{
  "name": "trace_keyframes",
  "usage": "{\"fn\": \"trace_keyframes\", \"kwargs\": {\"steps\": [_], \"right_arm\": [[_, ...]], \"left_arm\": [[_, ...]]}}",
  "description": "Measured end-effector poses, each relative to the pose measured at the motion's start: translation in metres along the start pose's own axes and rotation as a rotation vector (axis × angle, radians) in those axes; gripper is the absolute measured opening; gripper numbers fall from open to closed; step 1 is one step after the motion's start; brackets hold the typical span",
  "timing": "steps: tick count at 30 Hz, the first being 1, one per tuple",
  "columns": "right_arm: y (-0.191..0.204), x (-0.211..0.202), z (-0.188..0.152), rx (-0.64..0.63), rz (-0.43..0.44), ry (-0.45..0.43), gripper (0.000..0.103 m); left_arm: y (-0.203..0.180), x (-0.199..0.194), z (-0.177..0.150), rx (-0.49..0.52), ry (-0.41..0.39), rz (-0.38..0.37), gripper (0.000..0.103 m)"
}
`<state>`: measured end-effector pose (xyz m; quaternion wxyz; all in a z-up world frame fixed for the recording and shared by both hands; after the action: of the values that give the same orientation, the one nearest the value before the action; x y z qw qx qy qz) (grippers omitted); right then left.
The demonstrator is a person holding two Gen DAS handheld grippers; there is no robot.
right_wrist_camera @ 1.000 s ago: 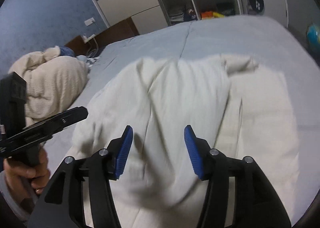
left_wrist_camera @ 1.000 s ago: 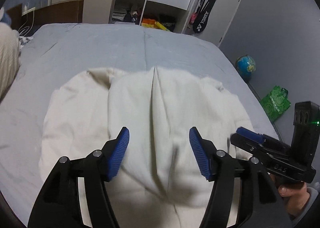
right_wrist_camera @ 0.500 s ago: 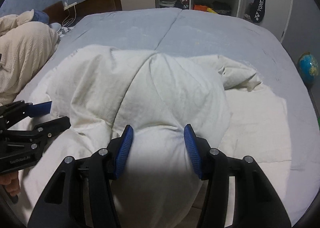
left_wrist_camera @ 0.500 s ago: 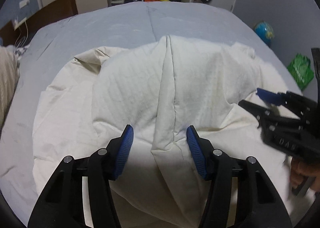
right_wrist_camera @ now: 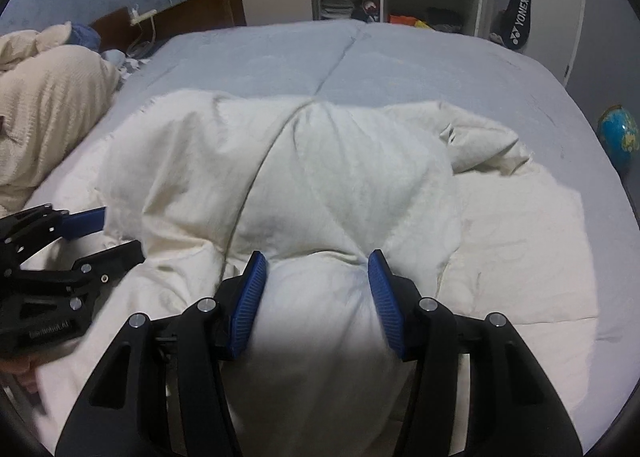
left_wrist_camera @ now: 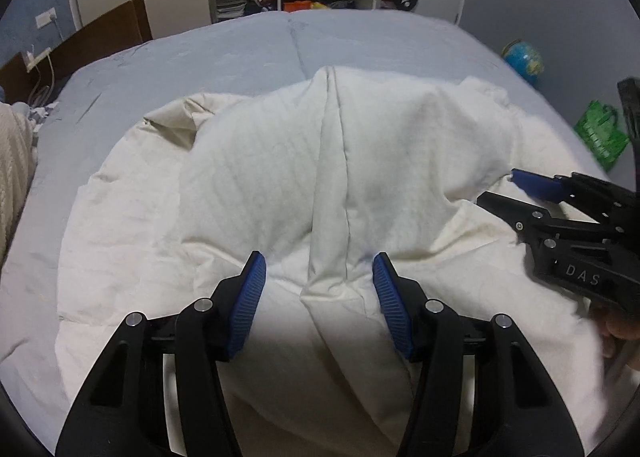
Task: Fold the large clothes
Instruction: 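Open both grippers and withdraw them from the folded jacket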
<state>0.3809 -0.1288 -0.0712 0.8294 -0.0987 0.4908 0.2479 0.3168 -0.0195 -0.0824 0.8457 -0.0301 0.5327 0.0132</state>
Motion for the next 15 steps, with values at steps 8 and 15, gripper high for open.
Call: {"fn": "trace_keyframes", "kwargs": {"steps": [8, 15], "right_arm": [[-0.027, -0.075, -0.047, 0.076, 0.075, -0.059, 0.055], [-0.075, -0.117, -0.137, 0.185, 0.082, 0.009, 0.055]], "left_arm": [[0.027, -0.076, -0.061, 0.019, -0.07, 0.006, 0.088], [0.069, -0.104, -0.148, -0.101, 0.005, 0.034, 0.094]]}}
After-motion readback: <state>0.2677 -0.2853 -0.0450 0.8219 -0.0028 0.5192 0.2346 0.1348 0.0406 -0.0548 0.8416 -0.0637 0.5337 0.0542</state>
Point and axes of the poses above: each gripper's, at about its wrist camera, not at the fingertips, and x roughly the way its jaws point, y to its left, z to its top, the point moved 6 cm from there along x, roughly the way its jaws point, and after that the axes turned 11 degrees about y, right-handed, at the moved point
